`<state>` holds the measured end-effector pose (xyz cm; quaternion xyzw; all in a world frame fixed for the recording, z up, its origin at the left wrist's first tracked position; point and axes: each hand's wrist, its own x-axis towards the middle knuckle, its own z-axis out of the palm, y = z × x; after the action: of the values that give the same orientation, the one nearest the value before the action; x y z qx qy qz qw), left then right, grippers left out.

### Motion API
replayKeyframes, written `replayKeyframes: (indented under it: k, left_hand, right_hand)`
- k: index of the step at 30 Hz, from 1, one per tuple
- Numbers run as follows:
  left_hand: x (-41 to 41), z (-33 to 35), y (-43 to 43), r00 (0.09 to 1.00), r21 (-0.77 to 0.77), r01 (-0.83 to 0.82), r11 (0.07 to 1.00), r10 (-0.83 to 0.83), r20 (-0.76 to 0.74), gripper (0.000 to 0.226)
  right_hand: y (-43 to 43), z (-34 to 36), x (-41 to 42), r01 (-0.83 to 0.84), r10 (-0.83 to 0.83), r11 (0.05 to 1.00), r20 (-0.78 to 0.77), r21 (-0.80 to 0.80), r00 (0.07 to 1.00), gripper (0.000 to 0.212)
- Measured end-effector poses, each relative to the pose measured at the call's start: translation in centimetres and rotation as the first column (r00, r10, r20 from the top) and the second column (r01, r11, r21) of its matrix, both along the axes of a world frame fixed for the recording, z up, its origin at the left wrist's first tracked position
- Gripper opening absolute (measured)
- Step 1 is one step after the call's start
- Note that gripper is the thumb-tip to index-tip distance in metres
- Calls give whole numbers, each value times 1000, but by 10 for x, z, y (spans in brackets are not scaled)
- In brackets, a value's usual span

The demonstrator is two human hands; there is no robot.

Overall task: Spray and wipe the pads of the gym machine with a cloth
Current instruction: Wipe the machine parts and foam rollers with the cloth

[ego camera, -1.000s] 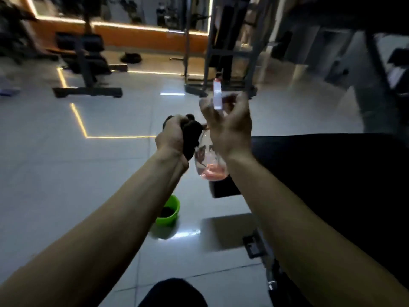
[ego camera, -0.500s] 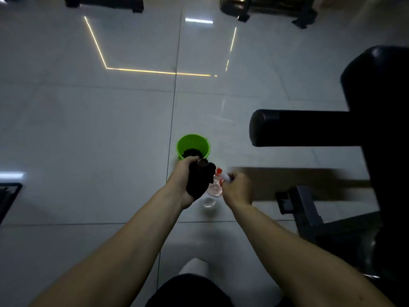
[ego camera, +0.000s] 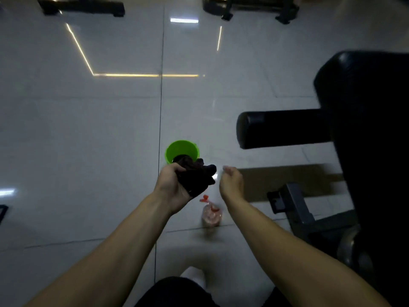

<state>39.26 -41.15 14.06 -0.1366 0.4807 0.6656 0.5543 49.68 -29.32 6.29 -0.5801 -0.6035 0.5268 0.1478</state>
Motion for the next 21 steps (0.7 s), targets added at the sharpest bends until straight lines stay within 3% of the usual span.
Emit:
replayKeyframes:
  k: [2,4,6,8,11,14,17,19,21]
  left_hand:
    - [-2,36,18,989,6,-45,999,45,-138,36]
    - [-2,77,36,944,26,-43,999,49,-325,24]
    - [0,114,50,873,36,-54,998,65,-483,23]
    - [1,145,60,808,62,-83,995,104,-580,37]
    - [11,180,73,726,83,-96,992,127,-675,74]
    - [43,215,88,546,59,-64,996,85,-833,66]
    - [75,237,103,372,64,2,998,58,-927,79]
    - [95,251,110,255,91,90,992,65,-965,65]
    - [110,262,119,224,163,243,956,109,-969,40]
  right_hand:
    - [12,71,-20,53,-83,992,-278,-115,957,22]
    - [20,147,-29,-146,74,981,-455,-125,887,27]
    - [26,205,-29,-334,283,942,-471,-26,835,28]
    - [34,245,-19,-407,405,909,-405,86,820,28]
    - [49,286,9,-368,414,909,-351,194,839,17]
    - [63,326,52,-245,351,923,-385,298,854,19]
    - [75,346,93,-71,195,968,-549,240,813,21]
    - [81,353,118,-6,104,988,-648,151,755,16]
    - [90,357,135,42,34,995,-725,86,688,15]
